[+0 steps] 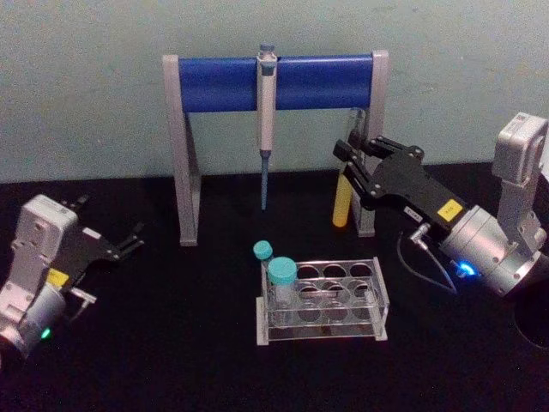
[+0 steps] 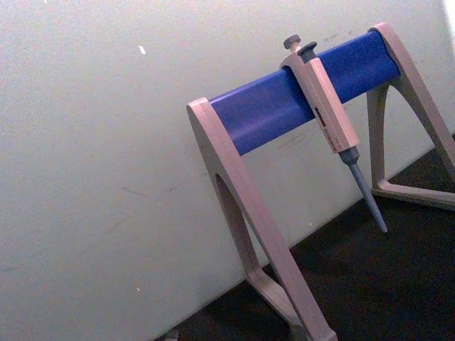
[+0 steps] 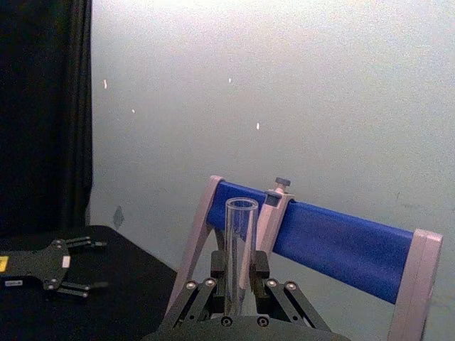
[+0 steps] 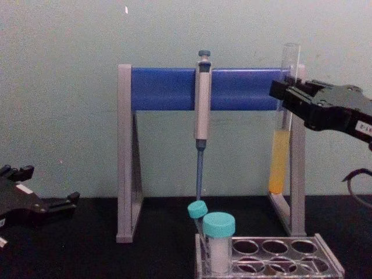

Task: Pick up the test tube from the test tube rack, shake it, then place it back into the test tube rack.

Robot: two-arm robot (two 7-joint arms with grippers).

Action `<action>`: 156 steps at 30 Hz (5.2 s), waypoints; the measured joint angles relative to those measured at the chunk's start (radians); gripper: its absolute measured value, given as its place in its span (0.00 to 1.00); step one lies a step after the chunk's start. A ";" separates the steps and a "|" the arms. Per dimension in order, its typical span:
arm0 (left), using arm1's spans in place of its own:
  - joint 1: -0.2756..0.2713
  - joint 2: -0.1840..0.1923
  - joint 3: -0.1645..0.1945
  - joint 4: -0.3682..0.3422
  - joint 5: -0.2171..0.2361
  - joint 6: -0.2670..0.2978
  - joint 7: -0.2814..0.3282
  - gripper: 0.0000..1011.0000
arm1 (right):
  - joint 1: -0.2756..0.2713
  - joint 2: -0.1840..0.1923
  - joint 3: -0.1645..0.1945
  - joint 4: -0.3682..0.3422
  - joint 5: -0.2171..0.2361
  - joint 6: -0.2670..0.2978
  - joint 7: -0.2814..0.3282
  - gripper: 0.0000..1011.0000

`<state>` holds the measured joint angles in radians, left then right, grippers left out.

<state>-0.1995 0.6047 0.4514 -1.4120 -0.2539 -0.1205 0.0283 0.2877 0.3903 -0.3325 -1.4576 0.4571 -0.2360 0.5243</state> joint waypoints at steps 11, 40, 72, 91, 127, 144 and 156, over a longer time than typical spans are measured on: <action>0.000 0.000 0.000 0.000 0.000 0.000 0.000 0.99 | 0.012 -0.004 -0.008 0.033 0.028 -0.005 0.067 0.23; 0.000 0.000 0.000 0.000 0.000 0.000 0.000 0.99 | -0.128 0.227 0.029 -0.187 0.053 0.168 -0.019 0.23; 0.000 0.000 0.000 0.000 0.000 0.000 0.000 0.99 | -0.026 0.102 -0.005 -0.055 0.210 0.139 0.188 0.23; 0.000 0.000 0.000 0.000 0.000 0.000 0.000 0.99 | -0.140 0.268 0.045 -0.192 0.190 0.141 0.093 0.23; 0.000 0.000 0.000 0.000 0.000 0.000 0.000 0.99 | 0.050 0.109 -0.072 0.018 0.240 0.114 0.259 0.23; 0.000 0.000 0.000 0.000 0.000 0.000 0.000 0.99 | -0.095 0.285 -0.020 -0.140 0.222 0.131 0.145 0.23; 0.000 0.000 0.000 0.000 0.000 0.000 0.000 0.99 | -0.047 0.235 -0.013 -0.117 0.071 0.133 0.015 0.23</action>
<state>-0.1995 0.6047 0.4514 -1.4120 -0.2539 -0.1206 0.0283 0.2411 0.6255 -0.3457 -1.5745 0.5282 -0.1026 0.5392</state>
